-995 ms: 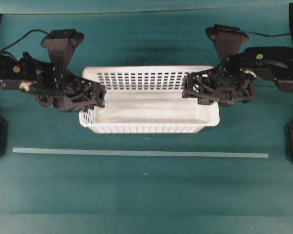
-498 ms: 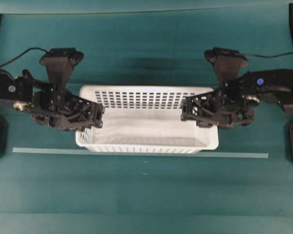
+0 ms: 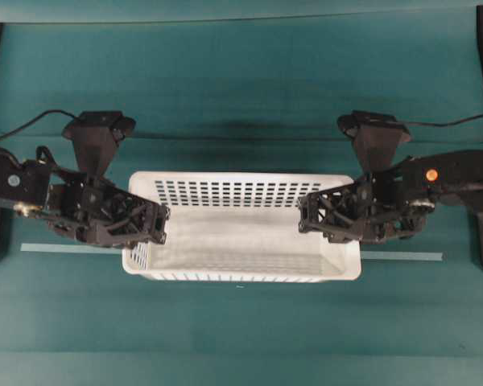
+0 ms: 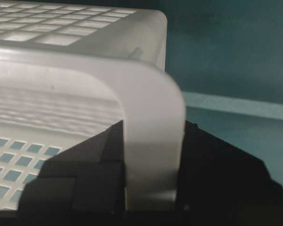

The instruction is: Lift the white basket with both hands.

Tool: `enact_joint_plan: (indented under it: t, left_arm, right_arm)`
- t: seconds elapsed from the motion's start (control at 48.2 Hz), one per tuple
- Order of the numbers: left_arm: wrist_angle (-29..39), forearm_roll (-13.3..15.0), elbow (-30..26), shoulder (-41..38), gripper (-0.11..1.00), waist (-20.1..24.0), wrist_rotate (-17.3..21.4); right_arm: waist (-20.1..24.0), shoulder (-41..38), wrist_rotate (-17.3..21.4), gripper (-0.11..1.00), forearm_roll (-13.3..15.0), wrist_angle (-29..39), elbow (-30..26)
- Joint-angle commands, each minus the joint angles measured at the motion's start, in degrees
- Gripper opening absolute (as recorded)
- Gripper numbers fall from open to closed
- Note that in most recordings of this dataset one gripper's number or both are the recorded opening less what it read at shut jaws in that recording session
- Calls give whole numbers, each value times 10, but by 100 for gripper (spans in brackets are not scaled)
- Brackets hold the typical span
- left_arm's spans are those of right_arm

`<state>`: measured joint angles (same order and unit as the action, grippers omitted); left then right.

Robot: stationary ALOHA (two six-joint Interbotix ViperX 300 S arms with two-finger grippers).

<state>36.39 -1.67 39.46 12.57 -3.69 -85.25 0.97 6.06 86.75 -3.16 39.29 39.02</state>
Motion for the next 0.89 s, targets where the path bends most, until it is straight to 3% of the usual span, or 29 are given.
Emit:
enact_joint_plan:
  t: [0.0, 0.187, 0.871]
  left_arm:
    - [-1, -6, -5, -1, 0, -15, -3]
    - [-3, -11, -5, -11, 0, -19, -4]
    - [-9, -11, 8, -18, 0, -19, -4]
  right_arm:
    - [21, -6, 1, 17, 11, -1, 3]
    - [29, -12, 10, 17, 22, -1, 1]
    - [29, -31, 11, 17, 18, -30, 1]
